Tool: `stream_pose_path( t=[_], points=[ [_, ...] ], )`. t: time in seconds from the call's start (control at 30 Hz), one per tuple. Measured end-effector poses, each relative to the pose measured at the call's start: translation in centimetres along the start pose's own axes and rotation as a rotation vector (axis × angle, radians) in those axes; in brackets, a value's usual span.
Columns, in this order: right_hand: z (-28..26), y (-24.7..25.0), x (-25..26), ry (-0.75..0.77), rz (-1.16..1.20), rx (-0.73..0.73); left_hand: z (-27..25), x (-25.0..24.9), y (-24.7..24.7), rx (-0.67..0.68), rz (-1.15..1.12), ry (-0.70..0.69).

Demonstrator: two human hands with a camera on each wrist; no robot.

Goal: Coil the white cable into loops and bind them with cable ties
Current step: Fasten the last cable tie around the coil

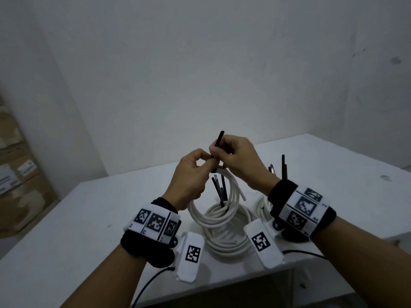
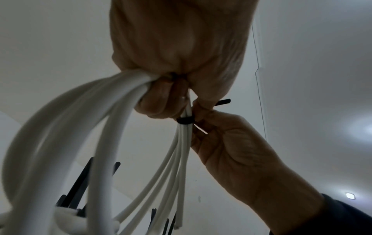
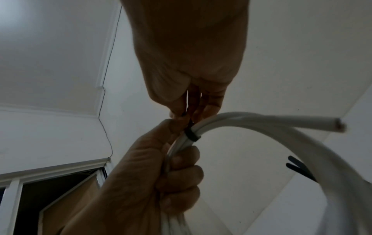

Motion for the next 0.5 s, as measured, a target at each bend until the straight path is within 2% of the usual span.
stream_pose_path(
  t=[0.17,0.33,0.4,0.5],
  points=[
    [1.0,0.0,0.2,-0.060,-0.060,0.058,-0.6,0.8,-0.6,0.033,-0.060,0.047],
    [1.6,-0.6,-1.7,-0.177,0.052,0.046,-1.0,0.8,-1.2,0.042,-0.092,0.103],
    [1.8,-0.5,-1.4,-0.158,0.085,0.048,-0.8,0.7,-1.1,0.066,-0.128,0.147],
    [2.3,-0.5,0.5,-0.077,0.150,0.130,-0.5,0.2,-0.2,0.069,-0.127,0.194]
  ],
)
Point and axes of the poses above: each hand's wrist, its own z-axis towards the middle knuckle, its own y-axis out of the back of the hand, x = y × z, the point moved 7 cm from there along z, towards the middle knuckle, and after that the axes turned 12 degrees about y, right-handed, at the moved point
